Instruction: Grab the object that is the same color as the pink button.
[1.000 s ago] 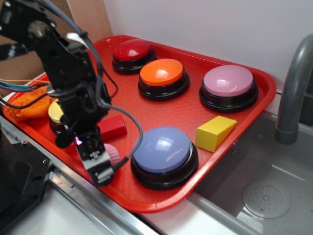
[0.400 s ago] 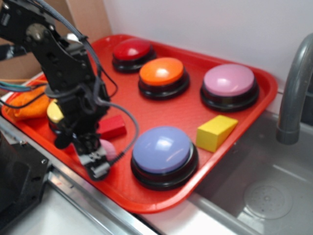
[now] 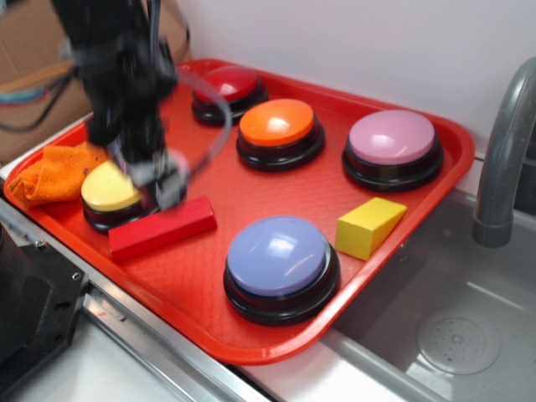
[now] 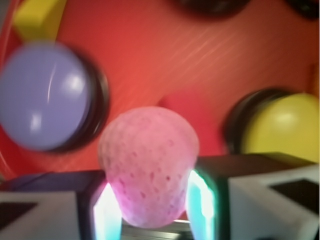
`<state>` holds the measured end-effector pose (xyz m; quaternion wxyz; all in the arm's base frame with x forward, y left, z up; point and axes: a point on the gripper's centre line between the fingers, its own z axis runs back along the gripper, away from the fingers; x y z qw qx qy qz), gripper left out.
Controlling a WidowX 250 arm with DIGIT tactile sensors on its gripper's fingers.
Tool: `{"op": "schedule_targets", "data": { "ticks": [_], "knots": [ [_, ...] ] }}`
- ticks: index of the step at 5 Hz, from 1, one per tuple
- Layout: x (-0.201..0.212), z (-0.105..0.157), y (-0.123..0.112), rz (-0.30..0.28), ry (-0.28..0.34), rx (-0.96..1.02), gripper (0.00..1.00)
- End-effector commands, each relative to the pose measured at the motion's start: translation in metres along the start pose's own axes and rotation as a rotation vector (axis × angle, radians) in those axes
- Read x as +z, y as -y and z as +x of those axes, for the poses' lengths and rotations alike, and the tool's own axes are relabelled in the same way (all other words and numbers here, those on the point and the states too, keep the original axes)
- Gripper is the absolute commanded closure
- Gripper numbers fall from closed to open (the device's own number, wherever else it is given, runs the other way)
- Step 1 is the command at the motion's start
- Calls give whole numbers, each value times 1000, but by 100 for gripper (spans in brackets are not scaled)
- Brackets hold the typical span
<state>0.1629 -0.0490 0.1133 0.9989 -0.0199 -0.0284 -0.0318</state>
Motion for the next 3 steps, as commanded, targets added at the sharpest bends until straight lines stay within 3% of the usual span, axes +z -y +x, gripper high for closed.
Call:
{"op": "schedule_targets", "data": {
  "ticks": [1, 2, 3],
  "knots": [
    [63, 27, -57, 85, 87, 64, 100],
    [64, 27, -77, 119, 101, 114, 100],
    [60, 28, -80, 117, -2, 96, 100]
  ]
}}
